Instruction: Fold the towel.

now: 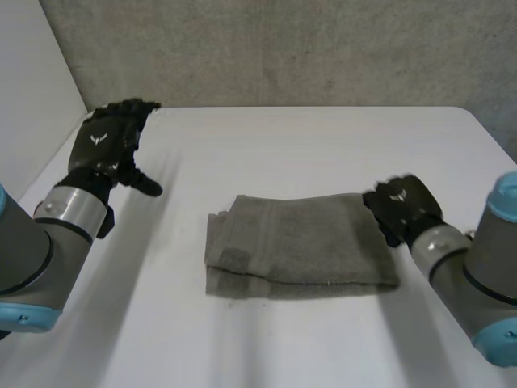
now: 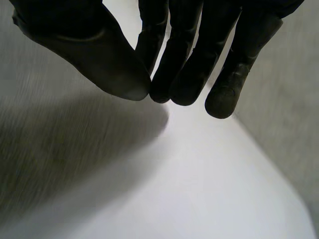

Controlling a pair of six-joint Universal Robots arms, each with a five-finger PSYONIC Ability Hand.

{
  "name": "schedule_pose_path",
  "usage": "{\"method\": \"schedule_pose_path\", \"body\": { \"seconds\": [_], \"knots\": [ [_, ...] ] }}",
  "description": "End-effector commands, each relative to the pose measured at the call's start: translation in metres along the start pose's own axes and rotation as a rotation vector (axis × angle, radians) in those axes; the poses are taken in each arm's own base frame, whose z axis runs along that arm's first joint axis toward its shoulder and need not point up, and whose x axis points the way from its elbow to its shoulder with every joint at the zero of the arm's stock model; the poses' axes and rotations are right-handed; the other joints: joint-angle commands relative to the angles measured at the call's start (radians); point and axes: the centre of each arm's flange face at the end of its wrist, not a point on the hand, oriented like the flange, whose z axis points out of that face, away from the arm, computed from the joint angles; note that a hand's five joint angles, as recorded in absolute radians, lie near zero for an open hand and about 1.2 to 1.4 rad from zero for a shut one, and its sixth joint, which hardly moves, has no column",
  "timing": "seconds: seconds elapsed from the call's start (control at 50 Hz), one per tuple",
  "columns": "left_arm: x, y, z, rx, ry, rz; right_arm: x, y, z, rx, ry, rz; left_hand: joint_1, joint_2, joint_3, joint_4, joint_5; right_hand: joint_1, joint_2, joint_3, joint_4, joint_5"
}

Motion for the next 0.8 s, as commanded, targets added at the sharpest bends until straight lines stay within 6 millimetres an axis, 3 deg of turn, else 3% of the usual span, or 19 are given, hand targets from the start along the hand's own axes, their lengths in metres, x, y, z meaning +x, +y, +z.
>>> {"method": "schedule_pose_path", "body": {
  "seconds": [0.02, 0.04, 0.06, 0.1, 0.16, 0.18, 0.2, 0.22, 0.24, 0.26, 0.28, 0.3, 0.32, 0.36, 0.4, 0.58, 0.8],
  "knots": [
    [0.015, -0.039, 0.003, 0.081, 0.044, 0.001, -0.063, -0.079, -0.01, 0.263, -0.154, -0.153, 0.011, 0.023, 0.023, 0.023, -0.013, 0.061, 0.059, 0.063, 0.06, 0.049],
    [0.019, -0.046, 0.005, 0.085, 0.054, -0.002, -0.085, -0.086, -0.013, 0.284, -0.2, -0.217, 0.009, 0.02, 0.02, 0.02, -0.016, 0.061, 0.059, 0.063, 0.06, 0.049],
    [0.021, -0.052, 0.007, 0.087, 0.061, -0.003, -0.085, -0.086, -0.013, 0.284, -0.201, -0.218, 0.009, 0.02, 0.02, 0.02, -0.016, 0.061, 0.059, 0.063, 0.06, 0.049],
    [0.024, -0.056, 0.008, 0.087, 0.065, -0.006, -0.116, -0.09, -0.024, 0.261, -0.281, -0.333, 0.009, 0.02, 0.02, 0.02, -0.016, 0.061, 0.059, 0.063, 0.06, 0.049],
    [0.029, -0.063, 0.011, 0.087, 0.067, -0.01, -0.119, -0.087, -0.026, 0.225, -0.287, -0.338, 0.009, 0.02, 0.02, 0.02, -0.016, 0.061, 0.059, 0.063, 0.06, 0.049],
    [0.029, -0.063, 0.011, 0.087, 0.067, -0.01, -0.113, -0.083, -0.025, 0.184, -0.251, -0.305, 0.009, 0.02, 0.02, 0.02, -0.016, -0.263, -0.266, -0.262, -0.265, -0.276],
    [0.031, -0.064, 0.011, 0.084, 0.065, -0.013, -0.107, -0.077, -0.026, 0.148, -0.216, -0.241, 0.003, 0.014, 0.014, 0.014, -0.021, -0.842, -0.845, -0.841, -0.844, -0.854],
    [0.032, -0.064, 0.011, 0.077, 0.06, -0.014, -0.106, -0.076, -0.026, 0.148, -0.216, -0.241, 0.0, 0.011, 0.011, 0.011, -0.024, -0.848, -0.85, -0.846, -0.849, -0.86],
    [0.032, -0.064, 0.011, 0.077, 0.06, -0.014, -0.094, -0.071, -0.024, 0.122, -0.172, -0.164, 0.0, 0.011, 0.011, 0.011, -0.024, -0.996, -0.999, -0.995, -0.998, -1.008],
    [0.032, -0.063, 0.011, 0.066, 0.056, -0.016, -0.075, -0.065, -0.02, 0.102, -0.125, -0.09, -0.006, 0.005, 0.005, 0.005, -0.03, -0.997, -1.0, -0.996, -0.999, -1.01],
    [0.031, -0.061, 0.01, 0.054, 0.054, -0.016, -0.075, -0.064, -0.02, 0.102, -0.125, -0.089, -0.006, 0.005, 0.005, 0.005, -0.03, -0.997, -1.0, -0.996, -0.999, -1.01],
    [0.031, -0.061, 0.01, 0.054, 0.054, -0.016, -0.048, -0.053, -0.014, 0.063, -0.066, -0.019, -0.006, 0.005, 0.005, 0.005, -0.03, -1.015, -1.018, -1.014, -1.017, -1.027],
    [0.032, -0.059, 0.01, 0.043, 0.055, -0.017, -0.048, -0.053, -0.014, 0.063, -0.065, -0.018, -0.006, 0.005, 0.005, 0.005, -0.03, -1.015, -1.018, -1.014, -1.017, -1.027],
    [0.032, -0.056, 0.01, 0.031, 0.055, -0.018, -0.002, -0.029, -0.01, 0.004, 0.005, 0.08, -0.006, 0.005, 0.005, 0.005, -0.03, -1.012, -1.015, -1.011, -1.014, -1.025],
    [0.033, -0.055, 0.01, 0.023, 0.056, -0.019, 0.007, -0.017, -0.013, -0.02, -0.001, 0.107, -0.006, 0.005, 0.005, 0.005, -0.03, -1.003, -1.006, -1.002, -1.005, -1.016],
    [0.043, -0.062, 0.009, -0.011, 0.067, -0.026, -0.009, 0.038, -0.035, -0.145, -0.126, 0.198, -0.006, 0.005, 0.005, 0.005, -0.03, -0.842, -0.845, -0.841, -0.844, -0.855],
    [0.042, -0.077, 0.009, -0.04, 0.036, -0.028, -0.007, 0.054, -0.025, -0.117, -0.081, 0.203, -0.006, 0.005, 0.005, 0.005, -0.03, -0.601, -0.604, -0.6, -0.603, -0.614]
  ]
}}
